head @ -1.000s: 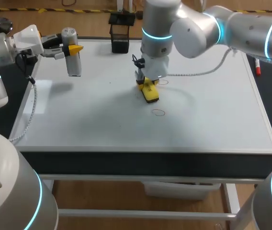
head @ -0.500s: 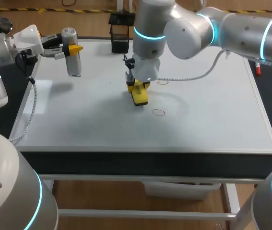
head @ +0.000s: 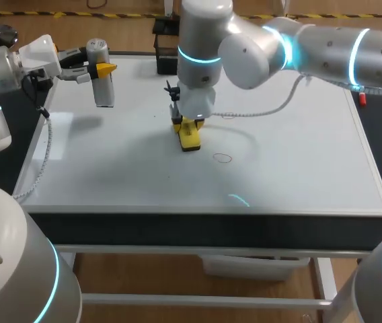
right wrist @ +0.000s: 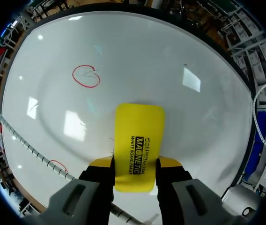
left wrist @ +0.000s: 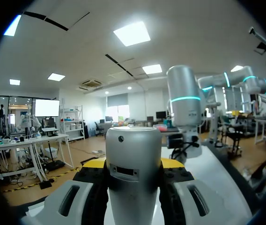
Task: Pick up the inspection probe, press it on each red-marked spot on the whiteboard one by one, put down the probe, pick up the eraser, and wipe off all the red marks.
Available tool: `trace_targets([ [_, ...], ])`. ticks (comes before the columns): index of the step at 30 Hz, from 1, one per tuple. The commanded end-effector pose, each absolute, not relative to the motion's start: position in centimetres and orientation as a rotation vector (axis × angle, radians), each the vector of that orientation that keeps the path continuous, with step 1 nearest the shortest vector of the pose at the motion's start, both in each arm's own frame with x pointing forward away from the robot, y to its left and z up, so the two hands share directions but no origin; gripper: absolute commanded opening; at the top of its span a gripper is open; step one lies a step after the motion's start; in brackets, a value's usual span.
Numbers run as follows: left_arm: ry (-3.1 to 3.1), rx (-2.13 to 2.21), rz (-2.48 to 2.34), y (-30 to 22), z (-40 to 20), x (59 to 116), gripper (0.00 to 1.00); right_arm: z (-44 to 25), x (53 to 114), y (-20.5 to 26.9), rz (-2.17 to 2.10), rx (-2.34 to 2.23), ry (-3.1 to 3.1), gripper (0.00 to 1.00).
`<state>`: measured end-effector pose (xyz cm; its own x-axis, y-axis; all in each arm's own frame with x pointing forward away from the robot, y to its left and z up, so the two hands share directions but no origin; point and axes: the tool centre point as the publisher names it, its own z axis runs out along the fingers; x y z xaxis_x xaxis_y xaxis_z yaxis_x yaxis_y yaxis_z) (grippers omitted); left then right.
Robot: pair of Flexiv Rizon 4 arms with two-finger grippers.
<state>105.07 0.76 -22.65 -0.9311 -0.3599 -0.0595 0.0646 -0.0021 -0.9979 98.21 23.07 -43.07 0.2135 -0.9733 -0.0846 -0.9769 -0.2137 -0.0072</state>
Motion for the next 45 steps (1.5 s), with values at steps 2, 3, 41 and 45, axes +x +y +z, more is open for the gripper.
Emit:
trace_targets([
  [2, 1.974, -0.304, -2.011, 0.7, -22.7, 105.1, 0.0, -43.6, 98.5, 21.7, 0.092, -2.398, 1.943, 0.0],
  [3, 1.974, -0.304, -2.011, 0.7, -22.7, 105.1, 0.0, -43.7, 98.5, 21.5, 0.089, -2.395, 1.949, 0.0],
  [41, 1.974, -0.304, -2.011, 0.7, -22.7, 105.1, 0.0, -39.0, 104.0, 3.0, 0.041, -2.167, 2.155, 0.0],
  [45, 1.974, -0.304, -2.011, 0.7, -22.7, 105.1, 0.0, -38.9, 105.0, -0.1, 0.008, -2.142, 2.192, 0.0],
])
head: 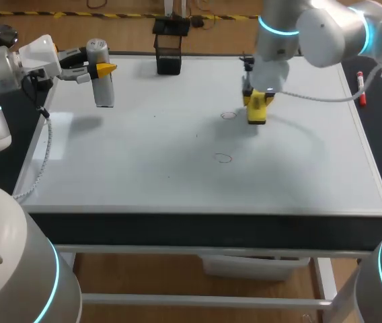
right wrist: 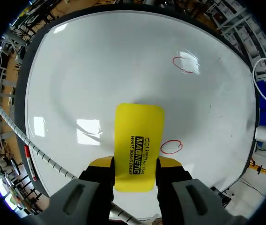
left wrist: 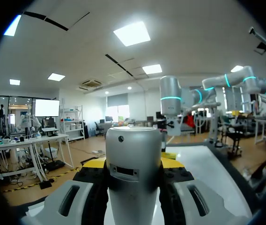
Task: Pick up the inspection probe, press it on each red-marked spot on the whiteboard one by one, put down the probe, pick up the eraser, and wipe off all the red marks.
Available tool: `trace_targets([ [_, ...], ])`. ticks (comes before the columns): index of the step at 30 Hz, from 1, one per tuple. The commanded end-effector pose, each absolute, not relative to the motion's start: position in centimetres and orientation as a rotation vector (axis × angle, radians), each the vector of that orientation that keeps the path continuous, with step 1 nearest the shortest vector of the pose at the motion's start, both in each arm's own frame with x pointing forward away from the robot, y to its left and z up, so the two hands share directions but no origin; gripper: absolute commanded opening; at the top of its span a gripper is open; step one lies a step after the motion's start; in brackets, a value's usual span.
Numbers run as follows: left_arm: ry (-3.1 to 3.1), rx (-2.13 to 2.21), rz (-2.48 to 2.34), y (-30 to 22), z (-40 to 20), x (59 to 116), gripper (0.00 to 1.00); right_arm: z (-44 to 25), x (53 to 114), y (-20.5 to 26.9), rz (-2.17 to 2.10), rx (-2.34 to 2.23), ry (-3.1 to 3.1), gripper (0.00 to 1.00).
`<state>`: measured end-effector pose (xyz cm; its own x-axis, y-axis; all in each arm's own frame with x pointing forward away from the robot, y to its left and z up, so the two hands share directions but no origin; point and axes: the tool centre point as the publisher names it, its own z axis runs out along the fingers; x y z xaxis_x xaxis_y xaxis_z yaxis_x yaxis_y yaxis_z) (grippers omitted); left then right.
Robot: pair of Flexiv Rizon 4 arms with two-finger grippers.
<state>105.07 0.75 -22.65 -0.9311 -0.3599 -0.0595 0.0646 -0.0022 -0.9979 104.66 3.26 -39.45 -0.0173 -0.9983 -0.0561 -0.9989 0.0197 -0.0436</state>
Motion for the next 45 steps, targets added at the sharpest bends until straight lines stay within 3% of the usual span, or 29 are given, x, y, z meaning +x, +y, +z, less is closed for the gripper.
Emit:
trace_targets([
  [1, 1.974, -0.304, -2.011, 0.7, -22.7, 105.1, 0.0, -38.9, 105.2, -0.9, -0.001, -2.136, 2.201, 0.0],
  [18, 1.974, -0.304, -2.011, 0.7, -22.7, 105.1, 0.0, -40.3, 107.0, -13.2, -0.06, -2.08, 2.36, 0.0],
  [35, 1.974, -0.304, -2.011, 0.7, -22.7, 105.1, 0.0, -40.0, 107.1, -17.8, -0.07, -2.06, 2.38, 0.0],
  [45, 1.974, -0.304, -2.011, 0.7, -22.7, 105.1, 0.0, -40.0, 107.1, -17.8, -0.07, -2.06, 2.38, 0.0],
])
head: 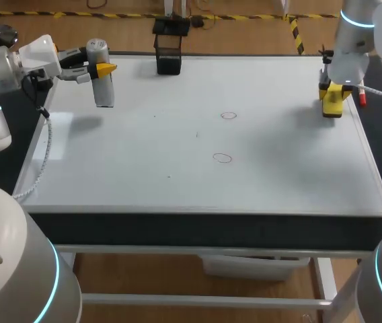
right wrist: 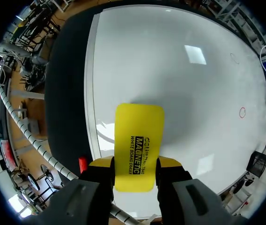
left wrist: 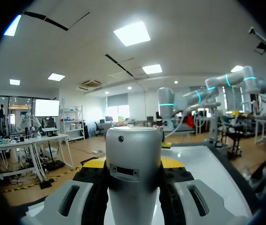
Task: Pick up the inspection probe, press it on each red-marked spot on the whiteboard one by one, put down the probe, pick up the eraser, and wipe off all the red marks.
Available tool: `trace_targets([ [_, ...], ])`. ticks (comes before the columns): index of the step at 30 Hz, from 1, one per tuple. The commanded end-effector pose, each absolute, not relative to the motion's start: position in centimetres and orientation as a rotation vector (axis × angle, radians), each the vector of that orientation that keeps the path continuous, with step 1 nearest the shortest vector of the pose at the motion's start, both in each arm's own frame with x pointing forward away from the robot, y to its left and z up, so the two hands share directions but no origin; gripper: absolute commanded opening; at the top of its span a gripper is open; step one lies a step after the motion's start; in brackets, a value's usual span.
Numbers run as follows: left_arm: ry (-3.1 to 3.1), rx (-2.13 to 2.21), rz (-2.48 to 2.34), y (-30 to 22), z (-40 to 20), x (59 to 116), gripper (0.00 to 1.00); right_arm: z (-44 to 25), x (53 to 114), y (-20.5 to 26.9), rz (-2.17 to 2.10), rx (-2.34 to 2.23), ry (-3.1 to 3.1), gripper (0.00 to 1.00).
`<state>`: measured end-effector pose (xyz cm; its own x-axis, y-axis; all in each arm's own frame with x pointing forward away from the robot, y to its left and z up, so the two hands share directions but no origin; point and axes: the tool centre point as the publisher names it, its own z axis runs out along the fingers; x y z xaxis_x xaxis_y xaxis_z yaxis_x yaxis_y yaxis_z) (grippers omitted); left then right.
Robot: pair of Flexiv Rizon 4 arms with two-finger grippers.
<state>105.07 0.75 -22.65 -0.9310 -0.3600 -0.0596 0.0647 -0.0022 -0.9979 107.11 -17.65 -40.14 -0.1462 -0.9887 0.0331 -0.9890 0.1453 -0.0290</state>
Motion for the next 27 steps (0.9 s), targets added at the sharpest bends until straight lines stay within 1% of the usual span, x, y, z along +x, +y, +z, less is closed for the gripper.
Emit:
trace_targets([
  [1, 1.974, -0.304, -2.011, 0.7, -22.7, 105.1, 0.0, -40.0, 107.1, -17.8, 0.07, 2.051, -2.369, 0.0],
  [8, 1.986, -0.298, -2.019, -1.8, -23.1, 104.8, 0.0, -40.0, 107.1, -17.8, 0.07, 2.051, -2.369, 0.0],
  [17, 2.018, -0.116, -2.151, -9.7, -24.3, 105.3, 0.0, -40.0, 107.1, -17.8, 0.07, 2.051, -2.369, 0.0],
  [27, 2.041, 0.074, -2.271, -16.7, -24.1, 106.3, 0.0, -40.0, 107.1, -17.8, 0.07, 2.051, -2.369, 0.0],
])
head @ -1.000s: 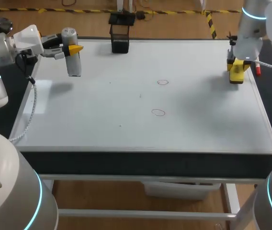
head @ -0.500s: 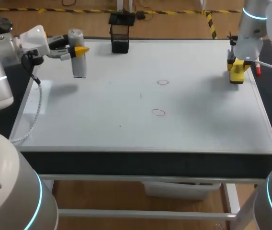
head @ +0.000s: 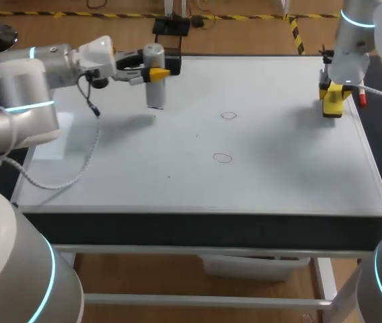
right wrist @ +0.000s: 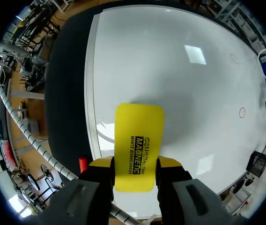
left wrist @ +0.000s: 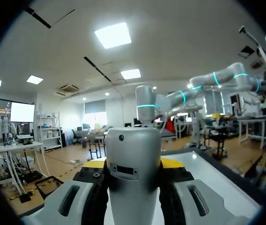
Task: Pick up the inspection probe, press it on each red-marked spot on the whiteboard one by one, put down the probe, pick up the eraser, and wipe off all the red marks.
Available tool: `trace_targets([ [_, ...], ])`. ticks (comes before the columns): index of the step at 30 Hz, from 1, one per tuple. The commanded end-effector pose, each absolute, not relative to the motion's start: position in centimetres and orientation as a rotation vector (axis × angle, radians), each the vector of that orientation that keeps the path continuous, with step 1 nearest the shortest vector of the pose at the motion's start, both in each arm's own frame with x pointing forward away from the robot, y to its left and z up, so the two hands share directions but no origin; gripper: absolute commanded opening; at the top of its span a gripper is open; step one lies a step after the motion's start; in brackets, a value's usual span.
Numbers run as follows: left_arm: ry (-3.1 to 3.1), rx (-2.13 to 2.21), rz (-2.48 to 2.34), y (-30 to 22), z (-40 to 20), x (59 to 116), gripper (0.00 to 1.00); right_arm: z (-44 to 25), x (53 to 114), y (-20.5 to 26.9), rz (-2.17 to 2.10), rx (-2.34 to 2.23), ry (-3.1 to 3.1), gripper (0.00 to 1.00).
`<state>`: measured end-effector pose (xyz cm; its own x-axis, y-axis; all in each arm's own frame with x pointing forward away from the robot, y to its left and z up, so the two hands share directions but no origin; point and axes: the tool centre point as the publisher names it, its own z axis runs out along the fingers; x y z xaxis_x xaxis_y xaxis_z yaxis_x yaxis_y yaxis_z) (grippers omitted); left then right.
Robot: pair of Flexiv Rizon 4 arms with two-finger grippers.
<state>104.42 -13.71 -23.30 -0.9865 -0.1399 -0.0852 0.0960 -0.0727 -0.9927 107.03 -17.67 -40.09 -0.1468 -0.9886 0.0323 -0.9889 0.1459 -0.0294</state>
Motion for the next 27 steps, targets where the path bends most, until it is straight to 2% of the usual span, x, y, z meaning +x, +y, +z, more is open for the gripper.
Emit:
trace_targets([
  [1, 2.037, 0.085, -2.285, -17.3, -24.2, 106.3, 0.0, -40.0, 107.1, -17.8, 0.07, 2.051, -2.369, 0.0],
  [11, 2.058, 0.034, -2.336, -22.6, -24.7, 105.4, 0.0, -40.0, 107.1, -17.8, 0.07, 2.051, -2.369, 0.0],
  [27, 2.049, -0.008, -2.451, -28.3, -26.4, 105.5, 0.0, -40.0, 107.1, -17.8, 0.07, 2.051, -2.369, 0.0],
])
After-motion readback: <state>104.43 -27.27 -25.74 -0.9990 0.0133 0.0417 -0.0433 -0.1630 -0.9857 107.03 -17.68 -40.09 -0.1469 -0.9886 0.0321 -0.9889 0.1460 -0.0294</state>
